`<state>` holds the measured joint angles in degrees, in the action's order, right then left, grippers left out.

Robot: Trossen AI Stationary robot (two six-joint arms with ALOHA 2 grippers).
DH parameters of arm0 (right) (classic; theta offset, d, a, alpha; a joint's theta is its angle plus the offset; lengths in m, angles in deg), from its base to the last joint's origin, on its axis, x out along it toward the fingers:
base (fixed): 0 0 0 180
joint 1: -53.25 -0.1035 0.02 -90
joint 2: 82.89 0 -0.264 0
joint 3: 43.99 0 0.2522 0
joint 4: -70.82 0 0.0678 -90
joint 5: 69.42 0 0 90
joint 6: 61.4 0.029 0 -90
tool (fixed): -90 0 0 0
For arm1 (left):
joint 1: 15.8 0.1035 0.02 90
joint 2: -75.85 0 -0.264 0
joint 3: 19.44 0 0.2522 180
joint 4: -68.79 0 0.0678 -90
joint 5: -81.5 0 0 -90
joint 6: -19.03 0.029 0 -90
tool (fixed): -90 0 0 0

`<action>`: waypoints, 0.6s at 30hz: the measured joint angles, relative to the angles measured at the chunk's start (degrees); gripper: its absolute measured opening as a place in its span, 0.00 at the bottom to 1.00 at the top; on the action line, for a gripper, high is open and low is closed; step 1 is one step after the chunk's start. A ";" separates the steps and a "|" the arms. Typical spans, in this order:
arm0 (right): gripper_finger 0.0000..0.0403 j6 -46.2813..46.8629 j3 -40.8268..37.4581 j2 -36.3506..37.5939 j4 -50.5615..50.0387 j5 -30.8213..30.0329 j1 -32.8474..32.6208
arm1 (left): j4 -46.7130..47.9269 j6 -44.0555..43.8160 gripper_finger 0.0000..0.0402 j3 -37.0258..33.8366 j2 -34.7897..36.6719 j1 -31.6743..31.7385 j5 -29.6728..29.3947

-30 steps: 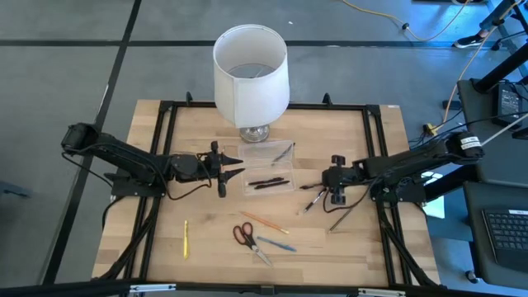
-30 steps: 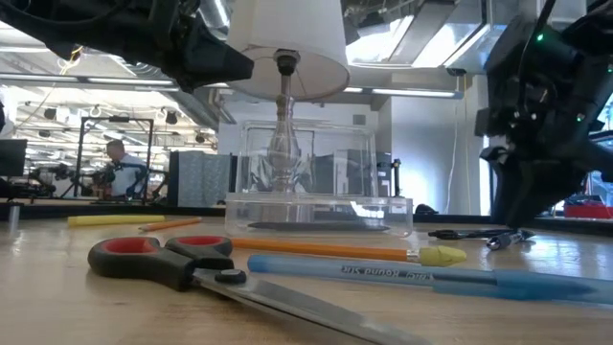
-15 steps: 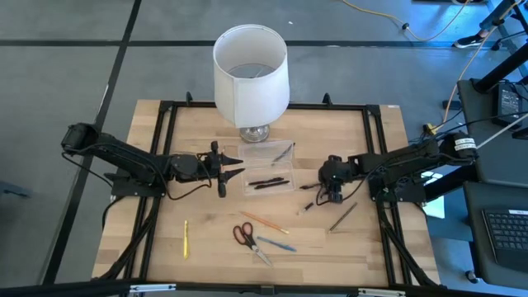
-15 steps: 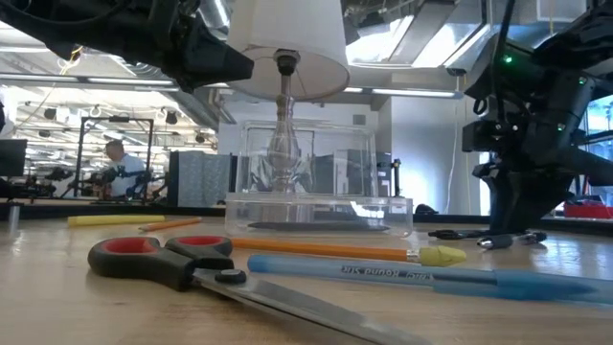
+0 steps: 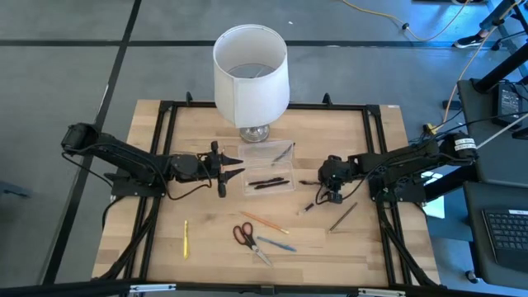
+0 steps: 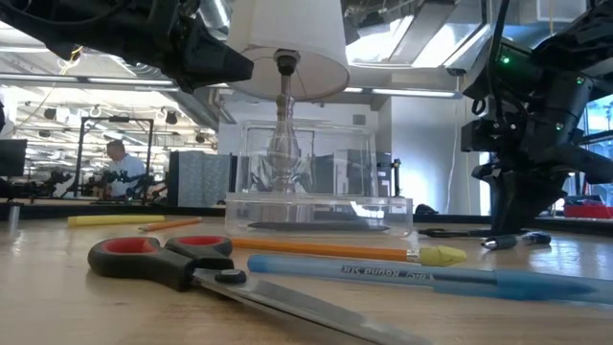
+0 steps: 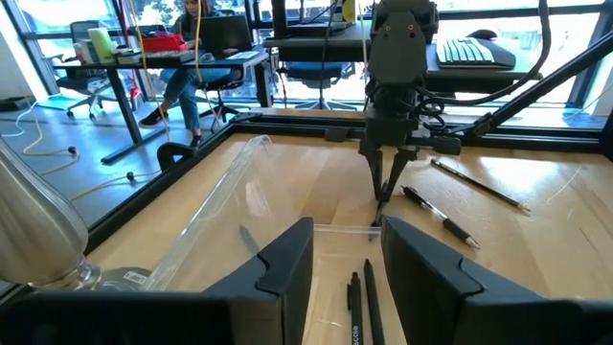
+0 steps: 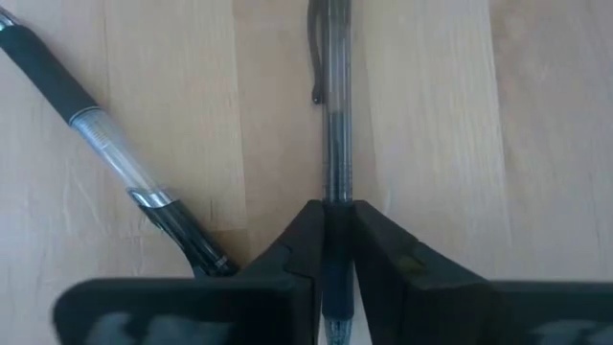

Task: Pick & place school supplies into a supply box
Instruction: Put the black pen into the transparent supply box

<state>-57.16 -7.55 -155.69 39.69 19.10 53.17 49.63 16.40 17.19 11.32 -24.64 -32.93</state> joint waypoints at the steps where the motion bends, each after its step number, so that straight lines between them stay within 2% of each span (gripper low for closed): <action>1: 0.12 0.00 0.00 0.00 -0.01 -0.03 0.00 | 0.00 0.00 0.30 0.00 0.02 0.00 -0.02; 15: 0.12 3.23 4.44 1.21 -9.79 -0.18 -2.62 | 0.11 0.00 0.29 0.00 0.00 0.00 -0.02; 18: 0.12 4.31 6.18 1.64 -12.40 -1.86 -3.52 | 0.13 0.00 0.29 0.00 0.00 0.00 -0.02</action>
<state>-52.85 -1.36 -154.06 27.29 17.24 49.65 49.76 16.40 17.19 11.32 -24.64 -32.95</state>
